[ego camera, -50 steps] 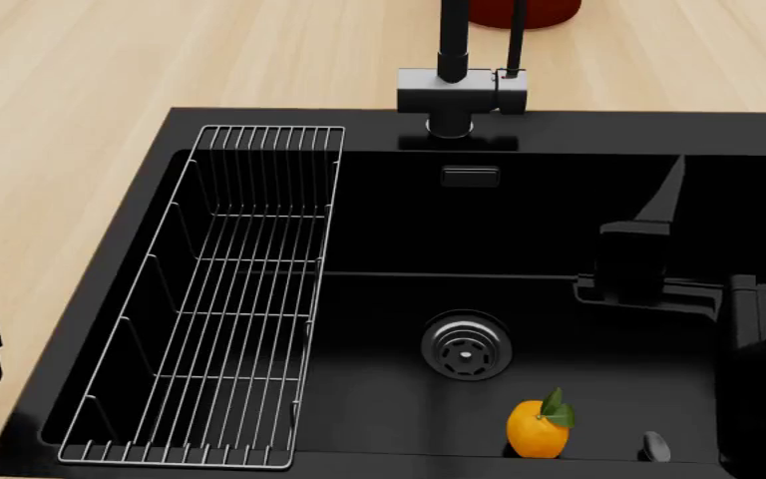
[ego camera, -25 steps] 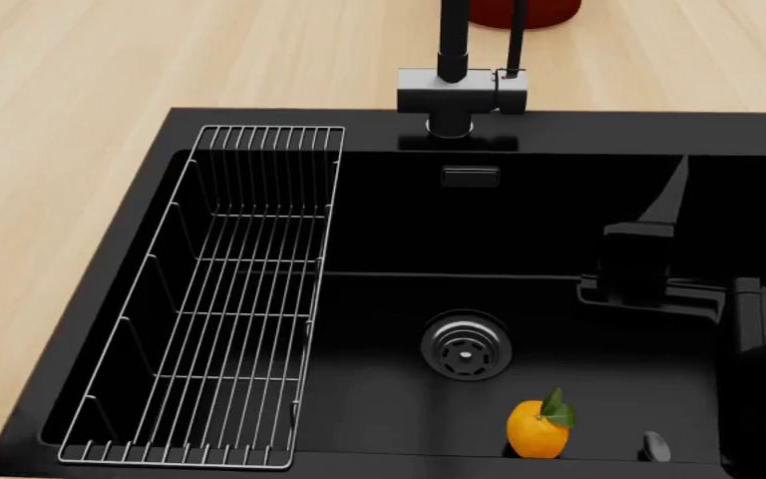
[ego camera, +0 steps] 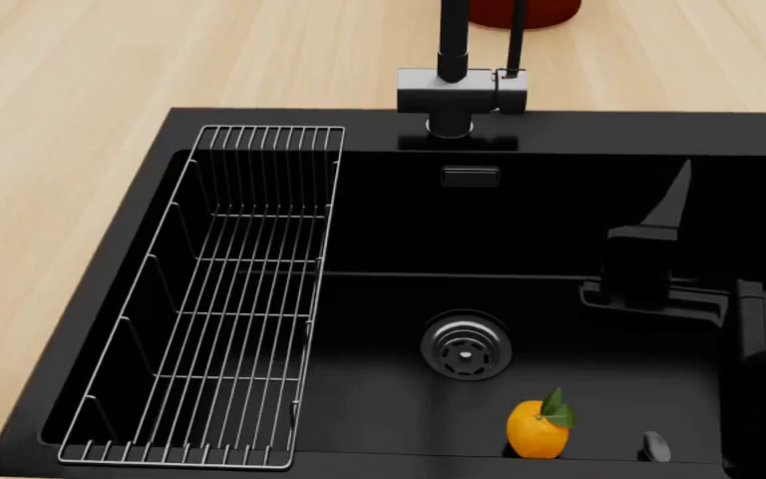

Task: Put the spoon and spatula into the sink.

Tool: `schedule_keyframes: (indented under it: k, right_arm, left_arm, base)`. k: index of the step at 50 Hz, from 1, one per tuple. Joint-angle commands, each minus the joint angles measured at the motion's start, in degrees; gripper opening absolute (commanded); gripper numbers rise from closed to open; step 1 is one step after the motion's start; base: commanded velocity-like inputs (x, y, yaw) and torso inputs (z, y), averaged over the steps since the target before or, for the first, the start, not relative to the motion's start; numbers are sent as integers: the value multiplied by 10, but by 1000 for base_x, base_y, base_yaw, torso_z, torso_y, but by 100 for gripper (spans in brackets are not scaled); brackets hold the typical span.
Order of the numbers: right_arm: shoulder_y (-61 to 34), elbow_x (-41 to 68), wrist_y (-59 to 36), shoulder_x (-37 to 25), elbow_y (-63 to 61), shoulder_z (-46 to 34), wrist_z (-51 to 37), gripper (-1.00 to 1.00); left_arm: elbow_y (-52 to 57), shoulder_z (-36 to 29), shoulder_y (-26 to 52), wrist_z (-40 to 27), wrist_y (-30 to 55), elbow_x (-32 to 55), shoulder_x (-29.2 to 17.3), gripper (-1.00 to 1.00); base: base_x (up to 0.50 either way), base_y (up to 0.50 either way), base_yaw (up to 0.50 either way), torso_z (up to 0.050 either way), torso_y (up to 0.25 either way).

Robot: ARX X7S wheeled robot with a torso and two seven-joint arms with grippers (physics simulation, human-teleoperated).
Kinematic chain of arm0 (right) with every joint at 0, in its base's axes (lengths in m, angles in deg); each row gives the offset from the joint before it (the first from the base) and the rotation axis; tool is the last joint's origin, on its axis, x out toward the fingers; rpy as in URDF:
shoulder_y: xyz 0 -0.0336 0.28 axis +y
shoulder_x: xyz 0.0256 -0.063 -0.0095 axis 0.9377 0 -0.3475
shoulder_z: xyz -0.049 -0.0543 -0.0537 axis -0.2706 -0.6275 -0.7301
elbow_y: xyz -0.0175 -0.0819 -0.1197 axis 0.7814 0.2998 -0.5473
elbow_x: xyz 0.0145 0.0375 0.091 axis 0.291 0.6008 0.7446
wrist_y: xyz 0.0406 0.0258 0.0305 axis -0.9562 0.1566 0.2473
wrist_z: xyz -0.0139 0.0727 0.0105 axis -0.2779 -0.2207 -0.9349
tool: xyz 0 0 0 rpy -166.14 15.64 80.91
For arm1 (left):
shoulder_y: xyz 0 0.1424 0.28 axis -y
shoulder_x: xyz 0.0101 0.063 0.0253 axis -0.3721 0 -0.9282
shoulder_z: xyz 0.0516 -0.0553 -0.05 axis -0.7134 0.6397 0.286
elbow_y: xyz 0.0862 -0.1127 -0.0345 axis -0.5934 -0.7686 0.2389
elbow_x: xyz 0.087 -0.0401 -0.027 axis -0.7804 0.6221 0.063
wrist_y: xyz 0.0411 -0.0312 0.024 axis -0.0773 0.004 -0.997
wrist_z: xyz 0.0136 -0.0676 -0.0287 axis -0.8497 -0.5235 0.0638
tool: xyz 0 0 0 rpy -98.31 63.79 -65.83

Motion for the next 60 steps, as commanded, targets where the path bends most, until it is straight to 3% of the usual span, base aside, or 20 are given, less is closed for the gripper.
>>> schedule_keyframes:
  k: [1,10,12,13,21,36,41,53,60]
  right_arm:
    - [1,1,2,-1,-1,2,-1,100]
    - [1,1,5,-2,-1,2,1,100]
    - [-1,0,5,-1,0,1,2,100]
    - [3,0,7,-4,0,4,3,100]
    - [4,-4,10,-2,3,0,7,100]
    - [-3,-8,11,3,8,-8,11,100]
    - [1,-7,12,1,7,-6,9,100]
    - [-2,-6,11,3,5,-9,8,100]
    - [4,-6,15,1,4,-6,8,100]
  left_arm:
    - [43,-38,59,80,50,20,19,-100]
    - [46,-52,75,150,58,33,48,-100]
    - [40,-62,80,176,62,30,63,-100]
    - [11,-79,91,245,51,17,119,-100]
    - [-18,-111,94,315,39,-22,166,-100]
    - [-98,-146,98,376,24,-23,251,-100]
    - [-89,-190,87,429,24,-70,255,-100]
    - [-80,-211,42,423,20,-82,236,-100]
    - [-112,-240,39,465,8,-119,249,-100]
  base:
    - [0,0,0,0,0]
    - [0,0,0,0,0]
    - [0,0,0,0,0]
    - [0,0,0,0,0]
    - [0,0,0,0,0]
    - [0,0,0,0,0]
    - [0,0,0,0,0]
    - [0,0,0,0,0]
    - [0,0,0,0,0]
